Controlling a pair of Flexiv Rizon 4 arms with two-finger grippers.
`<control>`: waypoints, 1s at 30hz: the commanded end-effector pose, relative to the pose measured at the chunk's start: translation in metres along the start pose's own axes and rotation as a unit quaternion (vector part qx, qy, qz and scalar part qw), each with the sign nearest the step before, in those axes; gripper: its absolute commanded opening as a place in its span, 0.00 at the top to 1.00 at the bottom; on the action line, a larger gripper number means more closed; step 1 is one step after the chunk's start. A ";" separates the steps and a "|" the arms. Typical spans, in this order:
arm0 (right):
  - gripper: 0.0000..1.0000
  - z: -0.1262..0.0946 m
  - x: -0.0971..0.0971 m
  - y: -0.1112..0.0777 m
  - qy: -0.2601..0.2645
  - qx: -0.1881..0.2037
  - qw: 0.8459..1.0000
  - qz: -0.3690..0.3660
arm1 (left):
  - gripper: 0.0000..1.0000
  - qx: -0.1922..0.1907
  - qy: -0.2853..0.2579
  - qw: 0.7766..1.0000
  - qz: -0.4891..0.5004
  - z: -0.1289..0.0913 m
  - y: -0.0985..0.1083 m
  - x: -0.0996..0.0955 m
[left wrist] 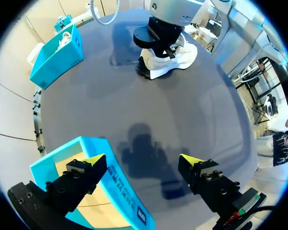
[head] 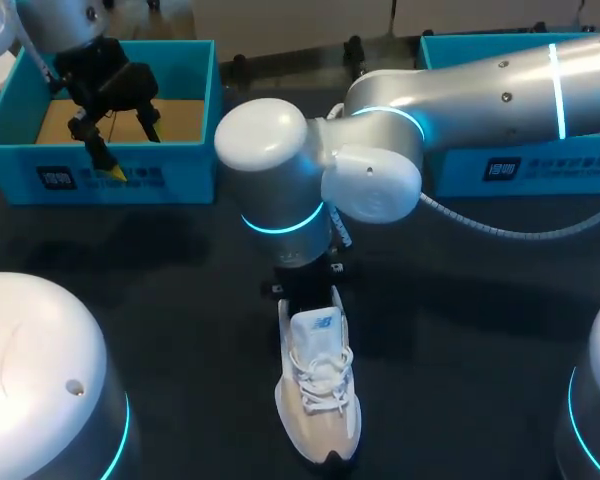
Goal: Take the shoe out of the shoebox, open the shoe tongue, remove and reinsert the insole, then place the shoe into the shoebox
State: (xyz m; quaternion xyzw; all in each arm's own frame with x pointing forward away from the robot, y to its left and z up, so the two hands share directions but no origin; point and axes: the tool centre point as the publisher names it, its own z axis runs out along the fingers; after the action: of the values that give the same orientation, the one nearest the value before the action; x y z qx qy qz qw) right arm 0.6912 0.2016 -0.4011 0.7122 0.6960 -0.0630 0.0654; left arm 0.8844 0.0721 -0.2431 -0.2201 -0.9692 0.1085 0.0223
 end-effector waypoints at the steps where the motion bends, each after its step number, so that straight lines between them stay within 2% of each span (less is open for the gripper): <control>1: 1.00 -0.010 0.000 -0.006 -0.007 -0.005 1.000 0.002 | 0.00 -0.001 0.000 1.000 0.000 -0.001 0.000 0.001; 5: 1.00 -0.007 -0.003 -0.008 0.013 0.000 1.000 -0.006 | 0.00 -0.001 0.000 1.000 0.000 -0.001 0.000 0.001; 10: 1.00 0.015 0.004 -0.009 0.047 0.022 0.999 -0.011 | 0.00 -0.001 0.000 1.000 0.000 -0.001 0.000 0.001; 13: 1.00 0.020 0.005 -0.012 0.057 0.025 0.998 -0.011 | 0.00 -0.001 0.000 1.000 0.000 -0.001 0.000 0.001; 22: 1.00 -0.018 -0.001 -0.025 0.055 0.021 0.998 -0.012 | 0.00 -0.001 0.000 1.000 0.000 -0.001 0.000 0.001; 30: 1.00 -0.030 -0.006 -0.035 0.083 0.025 0.996 -0.026 | 0.00 -0.001 0.000 1.000 0.000 -0.001 0.000 0.001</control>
State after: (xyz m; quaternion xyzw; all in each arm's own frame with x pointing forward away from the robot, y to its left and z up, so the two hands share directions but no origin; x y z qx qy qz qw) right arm 0.6582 0.2117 -0.3736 0.6977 0.7156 -0.0341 -0.0033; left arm 0.8844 0.0721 -0.2431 -0.2199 -0.9692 0.1086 0.0223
